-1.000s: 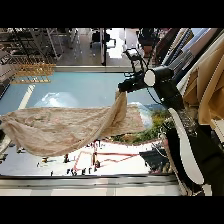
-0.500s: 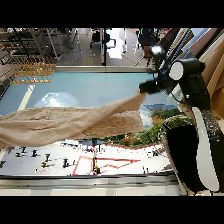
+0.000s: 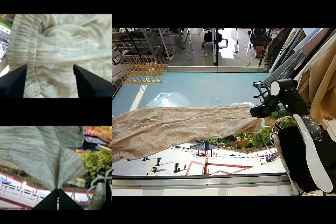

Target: Fold the clothes and pants, and hang the long-sleeved shirts on hangers.

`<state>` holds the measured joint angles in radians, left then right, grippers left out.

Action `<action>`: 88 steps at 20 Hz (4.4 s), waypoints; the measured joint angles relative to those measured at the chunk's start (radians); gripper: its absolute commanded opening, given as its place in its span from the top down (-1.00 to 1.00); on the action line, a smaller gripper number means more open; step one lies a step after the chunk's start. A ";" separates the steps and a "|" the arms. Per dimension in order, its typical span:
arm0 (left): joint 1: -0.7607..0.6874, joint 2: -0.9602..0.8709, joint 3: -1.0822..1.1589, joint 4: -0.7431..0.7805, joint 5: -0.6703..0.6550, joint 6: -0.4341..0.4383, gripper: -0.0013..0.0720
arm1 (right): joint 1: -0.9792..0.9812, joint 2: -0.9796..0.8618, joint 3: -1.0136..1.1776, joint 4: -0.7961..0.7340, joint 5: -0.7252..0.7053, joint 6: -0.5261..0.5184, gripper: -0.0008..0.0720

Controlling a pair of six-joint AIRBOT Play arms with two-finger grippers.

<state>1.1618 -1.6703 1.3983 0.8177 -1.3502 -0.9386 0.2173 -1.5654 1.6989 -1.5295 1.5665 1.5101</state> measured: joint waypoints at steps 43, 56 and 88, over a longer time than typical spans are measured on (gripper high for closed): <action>-0.026 0.278 -0.538 0.024 0.276 -0.423 -0.43 | 0.000 0.000 -0.021 0.041 -0.336 0.068 0.94; -0.032 0.125 -0.536 -0.333 0.418 -0.386 0.95 | -0.008 0.010 -0.021 0.039 -0.380 0.057 0.95; 0.160 -0.055 0.112 0.328 -0.063 0.063 0.94 | 0.034 0.868 -0.996 0.098 -0.036 0.233 0.95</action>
<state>1.3220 -1.7248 1.5101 1.1454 -1.4136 -0.8761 0.2512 -0.6975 0.7025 -1.4311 1.5303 1.7435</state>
